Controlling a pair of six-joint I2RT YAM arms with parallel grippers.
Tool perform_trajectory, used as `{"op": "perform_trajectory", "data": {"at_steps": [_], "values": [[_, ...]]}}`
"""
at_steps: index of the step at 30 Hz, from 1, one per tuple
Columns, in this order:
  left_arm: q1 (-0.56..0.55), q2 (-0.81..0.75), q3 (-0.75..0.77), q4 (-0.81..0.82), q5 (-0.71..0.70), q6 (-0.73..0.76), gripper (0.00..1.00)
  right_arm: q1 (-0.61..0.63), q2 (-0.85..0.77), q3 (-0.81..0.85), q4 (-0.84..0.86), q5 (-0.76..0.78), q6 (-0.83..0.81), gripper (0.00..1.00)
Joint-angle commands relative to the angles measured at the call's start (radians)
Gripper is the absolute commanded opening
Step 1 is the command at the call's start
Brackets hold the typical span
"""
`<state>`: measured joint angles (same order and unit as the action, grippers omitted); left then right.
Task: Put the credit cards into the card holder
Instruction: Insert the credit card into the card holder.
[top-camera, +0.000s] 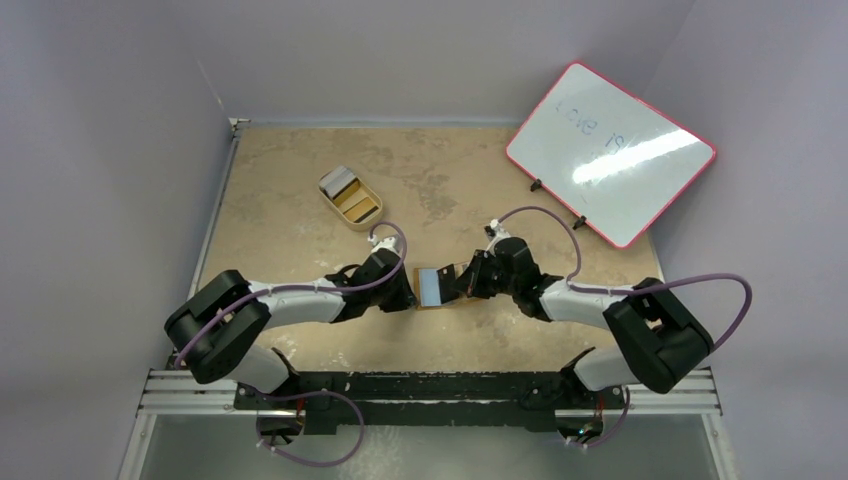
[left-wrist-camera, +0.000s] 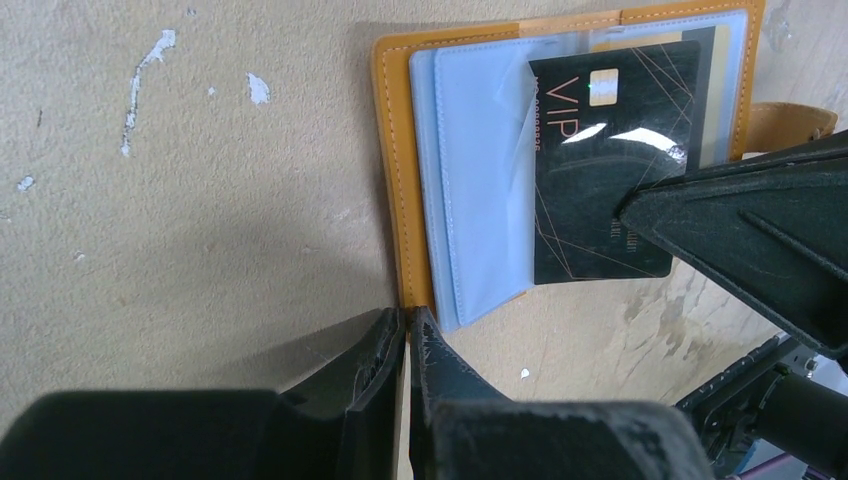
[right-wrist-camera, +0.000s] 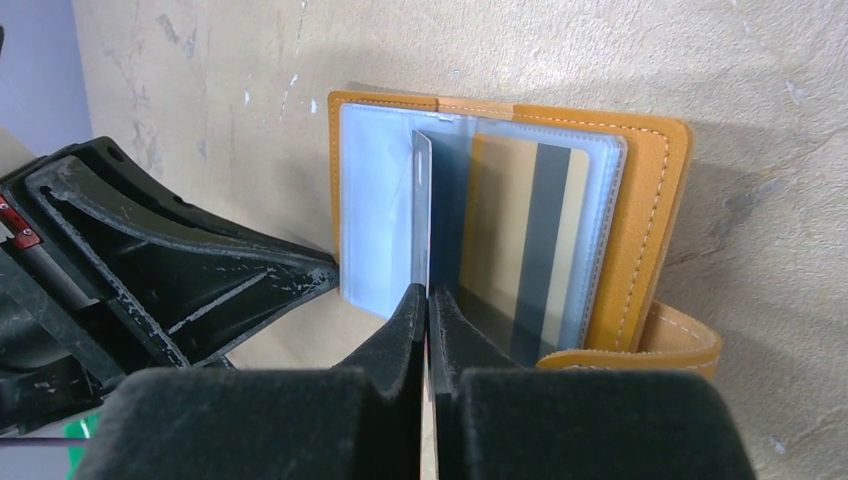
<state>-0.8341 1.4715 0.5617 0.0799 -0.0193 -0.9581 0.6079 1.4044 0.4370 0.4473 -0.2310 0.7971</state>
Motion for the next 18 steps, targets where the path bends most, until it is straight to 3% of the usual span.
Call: {"op": "perform_trajectory", "data": {"at_steps": [1, 7, 14, 18], "values": [[-0.008, 0.009, 0.032, 0.008, -0.028, 0.007, 0.05, 0.003, 0.002, -0.011, -0.045, -0.013, -0.01, 0.0], [-0.008, 0.005, 0.027, 0.017, -0.029, 0.002, 0.05, 0.003, 0.032, -0.006, -0.056, -0.021, 0.007, 0.04], [-0.007, -0.022, 0.018, 0.018, -0.033, -0.007, 0.06, 0.003, -0.078, 0.053, -0.322, 0.154, -0.006, 0.37], [-0.008, -0.038, 0.009, 0.039, -0.02, -0.024, 0.07, 0.004, -0.131, 0.089, -0.429, 0.218, -0.024, 0.43]]}}
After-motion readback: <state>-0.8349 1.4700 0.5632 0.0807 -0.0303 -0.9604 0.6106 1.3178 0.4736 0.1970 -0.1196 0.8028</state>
